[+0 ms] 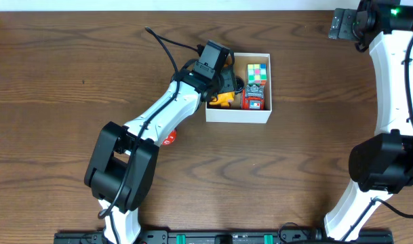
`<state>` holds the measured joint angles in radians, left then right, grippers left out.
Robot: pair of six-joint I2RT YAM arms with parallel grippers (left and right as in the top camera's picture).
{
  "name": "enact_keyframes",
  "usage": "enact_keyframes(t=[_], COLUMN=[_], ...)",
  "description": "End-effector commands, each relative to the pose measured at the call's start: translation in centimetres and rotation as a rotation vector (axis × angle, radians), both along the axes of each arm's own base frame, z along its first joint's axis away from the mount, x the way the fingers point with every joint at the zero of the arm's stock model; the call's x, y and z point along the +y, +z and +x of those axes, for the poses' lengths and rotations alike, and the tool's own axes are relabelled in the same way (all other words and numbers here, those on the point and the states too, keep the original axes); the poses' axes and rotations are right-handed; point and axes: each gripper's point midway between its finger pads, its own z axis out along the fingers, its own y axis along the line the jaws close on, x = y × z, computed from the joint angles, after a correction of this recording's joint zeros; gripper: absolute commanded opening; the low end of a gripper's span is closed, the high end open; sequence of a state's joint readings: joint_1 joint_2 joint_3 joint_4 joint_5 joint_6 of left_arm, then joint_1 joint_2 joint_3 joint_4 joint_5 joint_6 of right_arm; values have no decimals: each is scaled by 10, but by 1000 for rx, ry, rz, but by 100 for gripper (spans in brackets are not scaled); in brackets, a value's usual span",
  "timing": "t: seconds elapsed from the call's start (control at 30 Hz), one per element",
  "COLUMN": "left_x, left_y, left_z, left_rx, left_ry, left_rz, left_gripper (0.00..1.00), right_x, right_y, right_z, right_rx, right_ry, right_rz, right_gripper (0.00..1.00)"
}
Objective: Pack container
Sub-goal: 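Lower the dinosaur into the box's left side and release, then move the left gripper to the red die and grasp it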
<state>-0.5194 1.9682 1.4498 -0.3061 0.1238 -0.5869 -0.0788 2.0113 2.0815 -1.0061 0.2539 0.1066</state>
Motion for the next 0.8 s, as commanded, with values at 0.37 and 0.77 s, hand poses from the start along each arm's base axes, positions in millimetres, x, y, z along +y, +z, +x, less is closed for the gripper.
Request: enact_keyframes(t=[0.37, 0.77], left_x=[56, 147], left_y=[133, 23], left_z=[15, -101], left_rx=[-266, 305], left_ry=[146, 320], left_rz=[-43, 374], left_gripper=[59, 90], right_x=[-4, -4], right_y=[-2, -2], right_z=[-1, -1], right_rx=[0, 0], right_ry=[-21, -21], right_rz=[9, 9], right_gripper=[99, 99])
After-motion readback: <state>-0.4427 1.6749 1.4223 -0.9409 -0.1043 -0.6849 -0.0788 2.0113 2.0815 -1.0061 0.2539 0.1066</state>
